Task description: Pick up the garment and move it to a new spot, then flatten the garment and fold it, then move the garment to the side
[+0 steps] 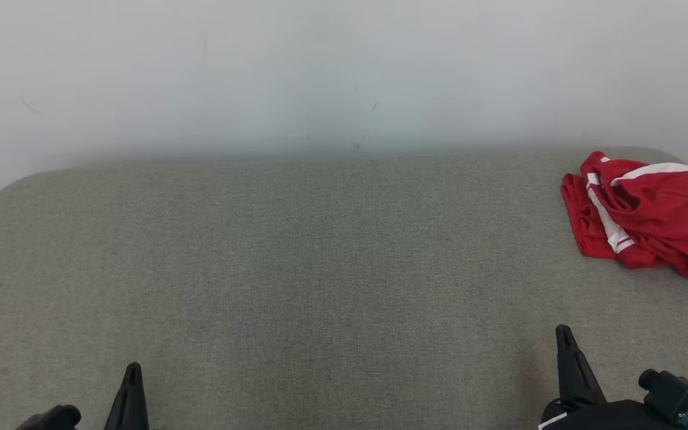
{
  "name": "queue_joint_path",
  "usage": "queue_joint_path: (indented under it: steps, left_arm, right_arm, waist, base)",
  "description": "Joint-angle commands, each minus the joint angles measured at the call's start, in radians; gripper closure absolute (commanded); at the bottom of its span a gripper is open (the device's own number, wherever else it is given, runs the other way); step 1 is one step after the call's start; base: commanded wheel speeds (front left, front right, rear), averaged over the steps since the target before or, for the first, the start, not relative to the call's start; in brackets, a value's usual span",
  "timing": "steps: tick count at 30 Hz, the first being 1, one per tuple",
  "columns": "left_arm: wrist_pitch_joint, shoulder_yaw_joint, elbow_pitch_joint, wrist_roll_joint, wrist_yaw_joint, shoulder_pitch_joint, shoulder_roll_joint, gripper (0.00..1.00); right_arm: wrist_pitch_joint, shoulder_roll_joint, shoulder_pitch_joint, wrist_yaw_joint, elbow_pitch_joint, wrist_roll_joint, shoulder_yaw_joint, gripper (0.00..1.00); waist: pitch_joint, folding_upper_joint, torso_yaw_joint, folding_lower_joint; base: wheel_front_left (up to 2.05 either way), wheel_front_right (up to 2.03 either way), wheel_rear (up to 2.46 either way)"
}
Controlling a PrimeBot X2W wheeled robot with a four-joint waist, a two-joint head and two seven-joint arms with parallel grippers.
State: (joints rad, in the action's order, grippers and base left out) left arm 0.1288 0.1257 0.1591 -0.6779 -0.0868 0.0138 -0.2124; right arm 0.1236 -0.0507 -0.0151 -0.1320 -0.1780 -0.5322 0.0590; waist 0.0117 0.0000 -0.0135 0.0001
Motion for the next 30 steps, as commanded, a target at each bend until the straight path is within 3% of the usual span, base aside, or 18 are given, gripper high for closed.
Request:
queue_joint_path:
  steps: [1, 30]
  left_arm:
    - [-0.009, -0.016, -0.006, -0.047, 0.013, -0.033, 0.002, 1.00]
    - [-0.095, -0.097, 0.028, -0.401, 0.094, -0.072, 0.060, 1.00]
  right_arm:
    - [-0.009, 0.000, 0.031, 0.000, 0.009, -0.056, 0.005, 1.00]
    - [-0.099, 0.000, 0.069, 0.001, -0.019, -0.457, 0.025, 1.00]
  waist:
    - [0.000, 0.0000, 0.000, -0.0001]
    - [-0.005, 0.0000, 0.004, -0.0001]
  base:
    - [0.00, 0.00, 0.00]
    - [0.00, 0.00, 0.00]
